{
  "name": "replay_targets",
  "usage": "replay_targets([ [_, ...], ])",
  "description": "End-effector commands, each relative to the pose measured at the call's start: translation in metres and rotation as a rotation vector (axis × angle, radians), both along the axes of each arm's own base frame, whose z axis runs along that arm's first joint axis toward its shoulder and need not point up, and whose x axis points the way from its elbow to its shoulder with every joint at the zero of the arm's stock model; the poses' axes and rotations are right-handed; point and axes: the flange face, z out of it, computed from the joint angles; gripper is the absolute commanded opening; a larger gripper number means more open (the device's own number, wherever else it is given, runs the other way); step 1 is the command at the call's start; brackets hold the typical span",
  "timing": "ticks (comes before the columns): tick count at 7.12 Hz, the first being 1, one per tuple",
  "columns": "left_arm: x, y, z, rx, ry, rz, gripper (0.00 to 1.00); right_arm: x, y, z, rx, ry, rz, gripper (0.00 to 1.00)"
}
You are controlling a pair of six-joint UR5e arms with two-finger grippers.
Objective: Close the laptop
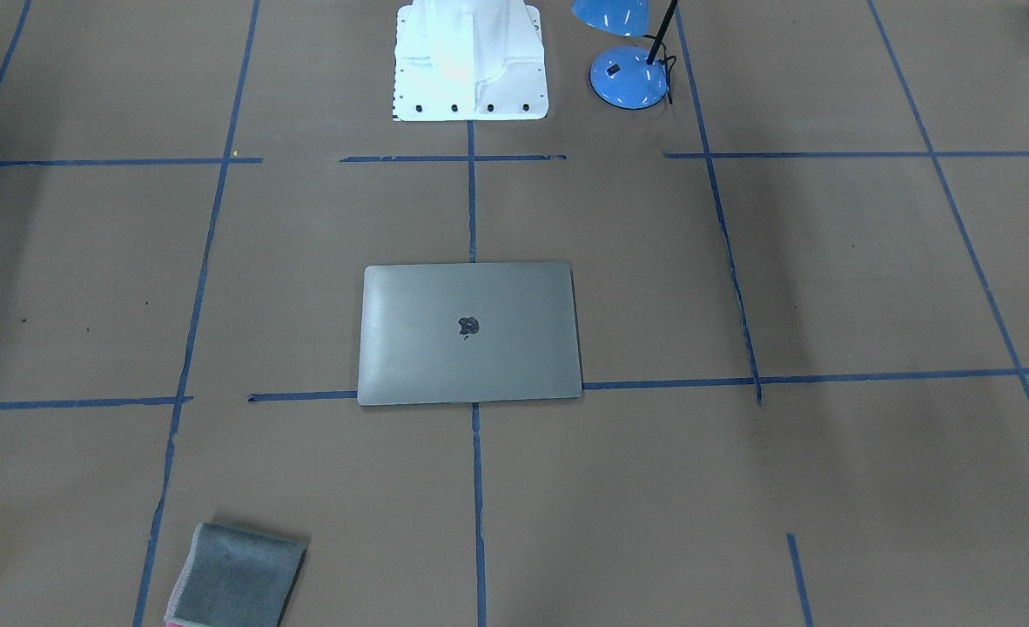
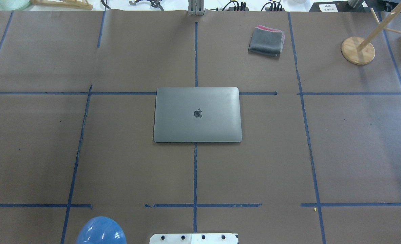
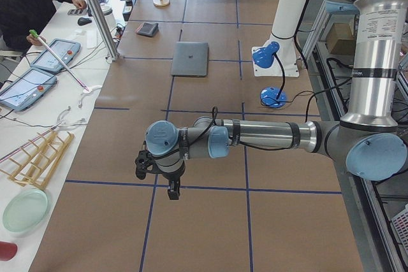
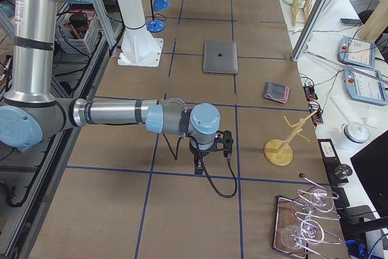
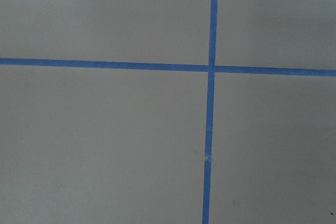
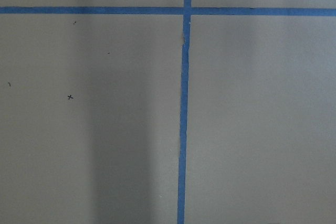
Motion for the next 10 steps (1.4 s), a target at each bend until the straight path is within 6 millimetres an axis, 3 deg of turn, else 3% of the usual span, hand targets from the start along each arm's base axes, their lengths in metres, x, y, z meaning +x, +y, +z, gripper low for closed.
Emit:
replay_targets([
  [1,0.001,0.003,0.004,-0.006,0.001,0.002,1.00,0.001,-0.001,0.000,-0.028,0.003,0.030,1.00],
  [4,0.001,0.002,0.004,-0.004,0.001,0.003,1.00,0.011,0.002,0.001,-0.078,0.008,0.100,1.00],
  [8,0.001,0.002,0.004,-0.004,-0.001,0.003,1.00,0.011,0.002,0.018,-0.093,0.010,0.089,1.00],
  [10,0.001,0.002,0.003,-0.002,-0.001,0.003,1.00,0.012,0.001,0.016,-0.088,0.010,0.091,1.00],
])
